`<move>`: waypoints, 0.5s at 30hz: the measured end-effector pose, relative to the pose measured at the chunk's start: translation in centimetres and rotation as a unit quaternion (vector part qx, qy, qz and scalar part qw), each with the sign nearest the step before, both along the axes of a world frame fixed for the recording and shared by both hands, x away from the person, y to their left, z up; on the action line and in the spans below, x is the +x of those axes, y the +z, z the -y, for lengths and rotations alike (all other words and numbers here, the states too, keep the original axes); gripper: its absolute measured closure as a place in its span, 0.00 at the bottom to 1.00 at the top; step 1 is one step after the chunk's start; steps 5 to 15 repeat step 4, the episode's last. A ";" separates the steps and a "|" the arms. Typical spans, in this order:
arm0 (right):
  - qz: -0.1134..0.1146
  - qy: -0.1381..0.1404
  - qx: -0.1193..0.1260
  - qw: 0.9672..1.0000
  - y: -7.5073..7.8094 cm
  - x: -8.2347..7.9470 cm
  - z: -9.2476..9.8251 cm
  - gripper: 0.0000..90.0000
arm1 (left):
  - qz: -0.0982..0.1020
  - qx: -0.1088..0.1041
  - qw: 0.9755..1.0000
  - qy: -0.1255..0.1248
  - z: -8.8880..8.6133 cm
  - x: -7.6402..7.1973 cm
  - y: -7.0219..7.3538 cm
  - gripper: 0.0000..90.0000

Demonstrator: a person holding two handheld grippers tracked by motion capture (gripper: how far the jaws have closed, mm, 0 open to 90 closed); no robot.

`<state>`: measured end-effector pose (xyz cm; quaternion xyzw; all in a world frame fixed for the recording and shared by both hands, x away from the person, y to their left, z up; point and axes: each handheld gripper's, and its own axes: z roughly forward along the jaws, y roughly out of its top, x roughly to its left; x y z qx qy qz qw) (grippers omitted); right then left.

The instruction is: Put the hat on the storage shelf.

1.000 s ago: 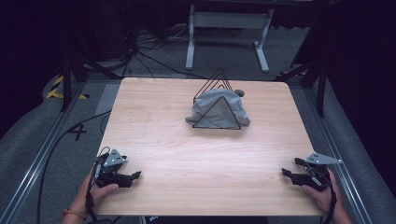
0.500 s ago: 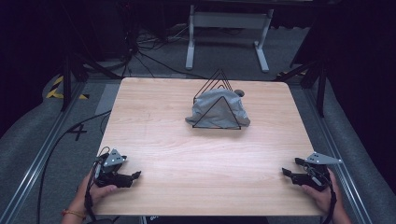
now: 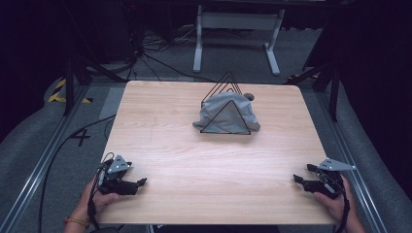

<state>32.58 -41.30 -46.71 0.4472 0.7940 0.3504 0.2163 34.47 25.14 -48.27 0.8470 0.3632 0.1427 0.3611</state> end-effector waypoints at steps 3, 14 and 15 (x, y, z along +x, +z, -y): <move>0.000 0.000 0.000 1.000 0.0 0.0 0.0 0.27 | 0.000 0.001 1.000 -0.001 0.0 0.0 0.0 0.17; 0.000 0.000 -0.001 1.000 0.0 0.0 0.0 0.27 | -0.001 0.002 1.000 -0.001 0.0 0.0 0.0 0.17; 0.000 0.000 -0.001 1.000 0.0 0.0 0.0 0.27 | -0.001 0.002 1.000 -0.001 0.0 0.0 0.0 0.17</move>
